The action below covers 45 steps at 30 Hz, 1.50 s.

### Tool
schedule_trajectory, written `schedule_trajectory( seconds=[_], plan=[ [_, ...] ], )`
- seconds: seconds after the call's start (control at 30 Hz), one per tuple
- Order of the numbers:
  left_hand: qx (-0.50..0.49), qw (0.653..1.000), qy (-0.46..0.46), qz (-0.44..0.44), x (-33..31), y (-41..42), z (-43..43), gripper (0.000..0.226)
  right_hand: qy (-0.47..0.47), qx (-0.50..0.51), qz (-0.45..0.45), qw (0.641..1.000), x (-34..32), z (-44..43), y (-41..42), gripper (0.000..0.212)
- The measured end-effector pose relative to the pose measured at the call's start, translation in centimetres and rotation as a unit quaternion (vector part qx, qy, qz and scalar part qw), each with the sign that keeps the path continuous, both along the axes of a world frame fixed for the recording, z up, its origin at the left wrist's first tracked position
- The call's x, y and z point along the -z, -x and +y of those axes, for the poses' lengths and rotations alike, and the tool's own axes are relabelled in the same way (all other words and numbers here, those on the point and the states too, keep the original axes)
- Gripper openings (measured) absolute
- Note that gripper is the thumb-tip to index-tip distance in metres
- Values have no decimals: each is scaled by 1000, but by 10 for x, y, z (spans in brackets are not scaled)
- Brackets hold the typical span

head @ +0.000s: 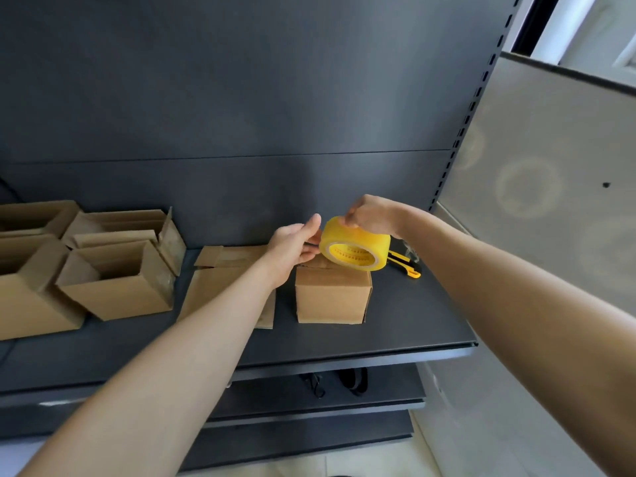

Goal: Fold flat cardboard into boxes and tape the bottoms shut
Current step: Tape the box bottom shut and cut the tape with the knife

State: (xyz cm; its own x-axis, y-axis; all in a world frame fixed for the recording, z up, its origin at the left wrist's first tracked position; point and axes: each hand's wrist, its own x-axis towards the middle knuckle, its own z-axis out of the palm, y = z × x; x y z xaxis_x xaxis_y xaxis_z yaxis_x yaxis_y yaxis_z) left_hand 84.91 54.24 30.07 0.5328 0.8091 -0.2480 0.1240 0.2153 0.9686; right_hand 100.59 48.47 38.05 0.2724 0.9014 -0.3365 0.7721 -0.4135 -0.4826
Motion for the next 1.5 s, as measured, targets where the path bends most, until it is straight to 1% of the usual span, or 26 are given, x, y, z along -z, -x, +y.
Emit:
schedule_trajectory(
  seconds=[0.1, 0.17, 0.27, 0.37, 0.43, 0.6, 0.7, 0.77, 0.8, 0.9, 0.93, 1.03, 1.07, 1.23, 1.33, 1.5],
  plan=[
    [14, 998, -28, 45, -7, -3, 1, 30, 4, -10, -7, 1000, 0, 0, 2, 34],
    [20, 998, -35, 49, -8, -6, 2, 23, 4, -14, -11, 1000, -1, -1, 3, 34],
    [22, 998, -37, 39, -8, -8, 3, 23, -1, -18, -14, 1000, 0, -3, -1, 37],
    [10, 1000, 17, 1, -1, -11, 0, 28, -13, -18, -40, 999, 5, -7, -4, 45],
    [-12, 998, 58, -21, 4, -14, -3, 31, -23, -12, -34, 999, 9, -9, -6, 50],
    [-53, 995, 82, -22, 10, -22, -5, 33, -40, 5, -20, 999, 15, -9, -7, 59],
    [-55, 997, 46, 8, 15, -26, -6, 36, -49, 3, -8, 999, 12, -11, -13, 48],
    [-31, 998, 6, 52, 19, -31, -10, 35, -50, 5, 12, 999, 7, -13, -21, 35],
    [-19, 997, -7, 69, 19, -34, -12, 34, -51, 5, 6, 999, 5, -14, -25, 32],
    [-24, 996, -14, 86, 19, -42, -15, 36, -34, -7, 10, 999, 4, -13, -26, 30],
    [-44, 996, 1, 74, 20, -41, -14, 36, -25, -14, 1, 1000, 6, -12, -24, 31],
    [-95, 993, 66, 2, 19, -34, -6, 31, -3, -19, -127, 992, 11, -10, -17, 37],
    [-103, 991, 84, -21, 18, -32, -6, 30, -1, -21, -151, 988, 11, -7, -15, 37],
    [-127, 964, 183, -144, 14, -14, -4, 24, 28, -42, -209, 977, 10, 10, 8, 33],
    [-145, 955, 205, -159, 20, 3, 4, 25, 42, -80, -254, 963, 11, 22, 31, 23],
    [-210, 948, 206, -123, 32, 6, 2, 21, 70, -152, -311, 936, 14, 37, 53, 31]
  ],
)
